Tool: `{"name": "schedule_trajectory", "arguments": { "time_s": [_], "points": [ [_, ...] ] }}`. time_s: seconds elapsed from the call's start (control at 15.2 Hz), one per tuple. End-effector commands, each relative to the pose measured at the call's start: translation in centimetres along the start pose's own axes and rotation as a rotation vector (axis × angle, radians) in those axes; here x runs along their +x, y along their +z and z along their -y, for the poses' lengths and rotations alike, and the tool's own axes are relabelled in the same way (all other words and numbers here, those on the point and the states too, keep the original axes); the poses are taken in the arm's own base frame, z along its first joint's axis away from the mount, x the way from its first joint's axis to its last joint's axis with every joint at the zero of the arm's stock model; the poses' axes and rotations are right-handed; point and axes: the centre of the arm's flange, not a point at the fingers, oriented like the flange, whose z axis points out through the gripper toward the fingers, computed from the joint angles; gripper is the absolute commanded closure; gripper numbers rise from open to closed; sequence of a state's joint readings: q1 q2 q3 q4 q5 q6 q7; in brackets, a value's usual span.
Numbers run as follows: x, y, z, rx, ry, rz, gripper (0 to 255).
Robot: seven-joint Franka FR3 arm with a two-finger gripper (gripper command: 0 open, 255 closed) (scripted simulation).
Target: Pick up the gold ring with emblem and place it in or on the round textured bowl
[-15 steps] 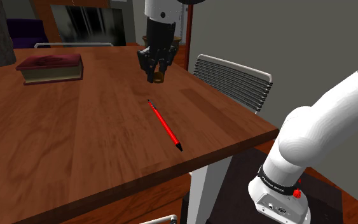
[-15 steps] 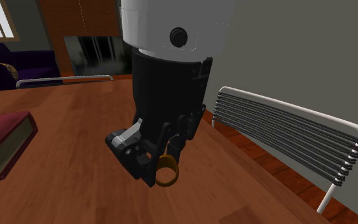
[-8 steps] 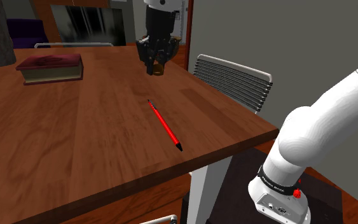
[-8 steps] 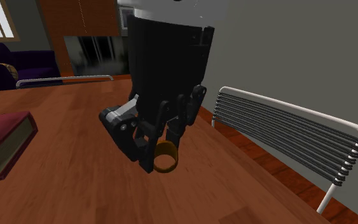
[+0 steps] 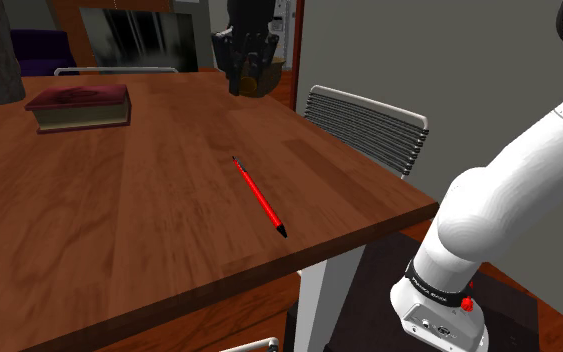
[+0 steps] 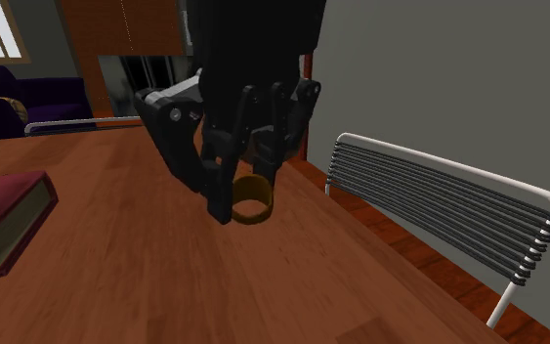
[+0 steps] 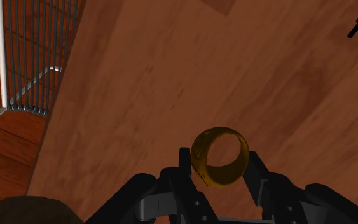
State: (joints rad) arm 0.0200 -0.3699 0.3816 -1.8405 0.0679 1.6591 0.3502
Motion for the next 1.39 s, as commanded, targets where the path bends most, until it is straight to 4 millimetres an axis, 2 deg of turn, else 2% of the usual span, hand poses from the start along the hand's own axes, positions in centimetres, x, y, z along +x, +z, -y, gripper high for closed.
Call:
{"name": "schedule_trajectory", "arguments": {
  "time_s": [0.0,1.19,1.32],
  "points": [
    [0.1,-1.1,0.0,0.000,0.000,0.000,255],
    [1.7,-10.0,-0.1,0.000,0.000,0.000,255],
    [3.4,-9.7,-2.1,0.000,0.000,0.000,255]
  ]
}}
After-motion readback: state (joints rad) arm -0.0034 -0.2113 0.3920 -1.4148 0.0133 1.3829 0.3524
